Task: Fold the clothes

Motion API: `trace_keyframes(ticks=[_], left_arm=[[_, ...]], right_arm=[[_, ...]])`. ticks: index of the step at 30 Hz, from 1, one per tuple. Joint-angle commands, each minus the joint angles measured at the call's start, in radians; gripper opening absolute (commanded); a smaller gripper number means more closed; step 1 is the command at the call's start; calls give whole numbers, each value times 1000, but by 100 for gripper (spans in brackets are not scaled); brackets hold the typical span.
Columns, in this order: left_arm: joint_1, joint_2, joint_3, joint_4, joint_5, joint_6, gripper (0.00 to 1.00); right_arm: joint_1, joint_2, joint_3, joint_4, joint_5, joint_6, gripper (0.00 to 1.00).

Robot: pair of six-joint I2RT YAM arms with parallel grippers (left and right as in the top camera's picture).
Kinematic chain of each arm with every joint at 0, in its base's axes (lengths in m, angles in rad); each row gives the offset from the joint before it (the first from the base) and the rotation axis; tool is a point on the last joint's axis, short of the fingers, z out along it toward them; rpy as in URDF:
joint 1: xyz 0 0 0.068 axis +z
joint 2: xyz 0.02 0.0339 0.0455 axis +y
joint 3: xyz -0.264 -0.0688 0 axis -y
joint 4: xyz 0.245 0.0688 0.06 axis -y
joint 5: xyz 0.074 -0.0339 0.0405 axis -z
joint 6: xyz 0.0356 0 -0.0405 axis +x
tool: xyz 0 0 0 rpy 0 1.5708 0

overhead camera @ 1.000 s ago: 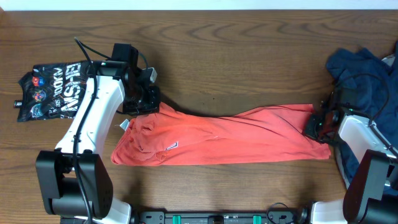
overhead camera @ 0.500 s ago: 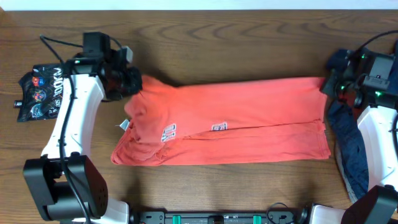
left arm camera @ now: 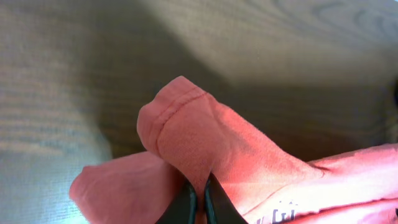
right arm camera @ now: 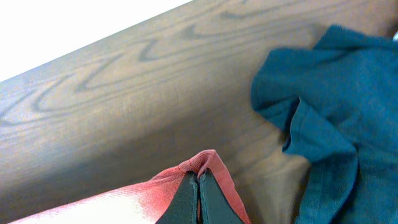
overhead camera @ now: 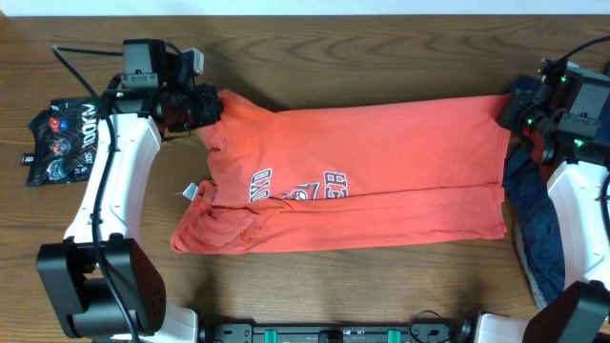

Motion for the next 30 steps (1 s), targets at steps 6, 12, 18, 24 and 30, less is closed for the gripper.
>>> trace_keyframes(ticks=[6, 12, 18, 24, 30], left_arm=[[2, -19, 22, 142, 7, -4, 6], [-21, -19, 22, 225, 8, 5, 6], [-83, -19, 22, 300, 6, 83, 6], [-107, -25, 22, 256, 7, 113, 6], [-107, -111, 22, 65, 3, 113, 6]], right_arm=[[7, 84, 1, -6, 11, -14, 1], [6, 111, 1, -7, 15, -14, 1], [6, 112, 1, -18, 56, -14, 1], [4, 112, 1, -45, 143, -13, 1], [-9, 112, 1, -88, 237, -14, 1]])
